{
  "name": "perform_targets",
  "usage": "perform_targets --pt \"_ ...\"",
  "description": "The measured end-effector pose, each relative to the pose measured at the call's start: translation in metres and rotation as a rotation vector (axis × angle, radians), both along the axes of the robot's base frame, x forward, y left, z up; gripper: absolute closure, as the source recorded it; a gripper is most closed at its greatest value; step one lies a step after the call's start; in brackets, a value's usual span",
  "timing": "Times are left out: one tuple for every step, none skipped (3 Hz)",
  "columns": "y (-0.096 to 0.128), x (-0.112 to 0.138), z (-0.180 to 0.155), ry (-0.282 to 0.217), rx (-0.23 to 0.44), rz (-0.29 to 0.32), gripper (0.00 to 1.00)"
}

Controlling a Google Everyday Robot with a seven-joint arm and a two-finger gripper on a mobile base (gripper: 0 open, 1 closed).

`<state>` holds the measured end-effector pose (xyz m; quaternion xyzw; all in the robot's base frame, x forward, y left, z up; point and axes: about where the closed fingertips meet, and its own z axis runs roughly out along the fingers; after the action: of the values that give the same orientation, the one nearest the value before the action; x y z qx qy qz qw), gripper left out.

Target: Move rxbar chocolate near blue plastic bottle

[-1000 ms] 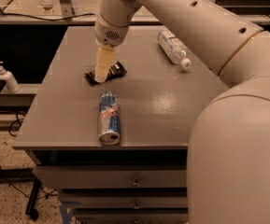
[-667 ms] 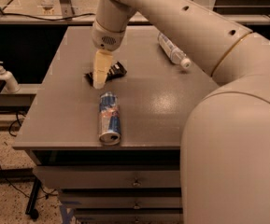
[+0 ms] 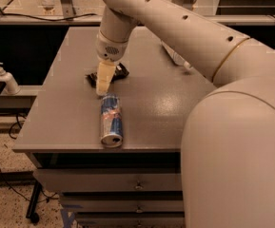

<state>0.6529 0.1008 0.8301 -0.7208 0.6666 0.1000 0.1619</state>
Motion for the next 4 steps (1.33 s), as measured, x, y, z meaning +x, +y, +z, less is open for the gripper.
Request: perform_targets --pt "0.001 0.001 -0.003 0.000 0.009 -0.001 0.41" --pt "0.003 0.001 -0.001 -0.002 0.017 0.001 0.64" --pt "0.003 0.002 0.004 -0.010 0.019 0.002 0.88" --pt "0.001 0.002 0.014 -0.024 0.013 0.002 1.00"
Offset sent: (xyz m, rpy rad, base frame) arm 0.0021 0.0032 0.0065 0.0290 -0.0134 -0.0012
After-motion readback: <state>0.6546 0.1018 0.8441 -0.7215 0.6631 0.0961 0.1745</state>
